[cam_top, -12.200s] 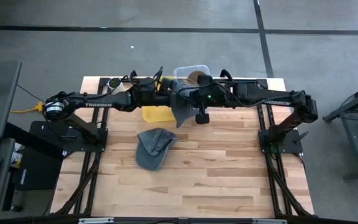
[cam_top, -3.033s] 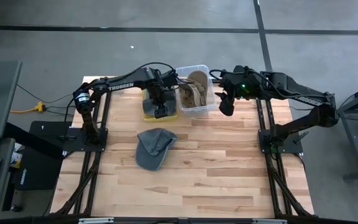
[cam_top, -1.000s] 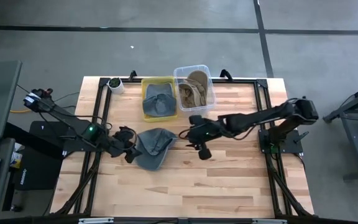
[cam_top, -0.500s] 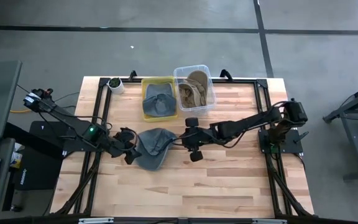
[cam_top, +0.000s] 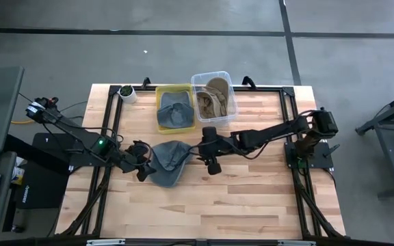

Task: Pick & Place hat
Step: Put the blue cap into the yellow bin

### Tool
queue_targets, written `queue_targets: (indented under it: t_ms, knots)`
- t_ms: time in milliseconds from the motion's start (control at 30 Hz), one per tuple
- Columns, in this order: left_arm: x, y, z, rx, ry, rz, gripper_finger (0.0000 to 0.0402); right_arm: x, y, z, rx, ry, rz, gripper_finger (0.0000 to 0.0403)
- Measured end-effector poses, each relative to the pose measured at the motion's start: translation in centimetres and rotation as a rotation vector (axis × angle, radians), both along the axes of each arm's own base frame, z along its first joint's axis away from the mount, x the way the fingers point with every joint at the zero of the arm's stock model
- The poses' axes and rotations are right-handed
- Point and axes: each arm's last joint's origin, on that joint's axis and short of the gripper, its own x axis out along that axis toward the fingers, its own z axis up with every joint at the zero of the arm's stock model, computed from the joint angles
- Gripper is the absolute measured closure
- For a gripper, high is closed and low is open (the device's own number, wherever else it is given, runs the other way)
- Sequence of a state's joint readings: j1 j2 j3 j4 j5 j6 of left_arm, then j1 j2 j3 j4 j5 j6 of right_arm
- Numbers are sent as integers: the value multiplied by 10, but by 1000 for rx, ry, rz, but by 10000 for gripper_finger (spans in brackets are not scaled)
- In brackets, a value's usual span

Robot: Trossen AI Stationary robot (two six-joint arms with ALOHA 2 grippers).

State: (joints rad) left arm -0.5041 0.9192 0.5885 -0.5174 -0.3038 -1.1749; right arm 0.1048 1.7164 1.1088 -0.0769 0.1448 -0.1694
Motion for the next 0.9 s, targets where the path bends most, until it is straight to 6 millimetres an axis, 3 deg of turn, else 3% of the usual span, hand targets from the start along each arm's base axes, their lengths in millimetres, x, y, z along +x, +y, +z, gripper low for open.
queue_targets:
  t_ms: [233,567,900]
  knots:
    - [0,1,0,17,-8,11,119,11,-3,-26,12,46,28,167]
    - [0,1,0,21,-9,6,119,17,-12,-28,5,1,-2,166]
    - [0,0,0,21,-7,-1,119,29,-22,-49,66,-21,46,166]
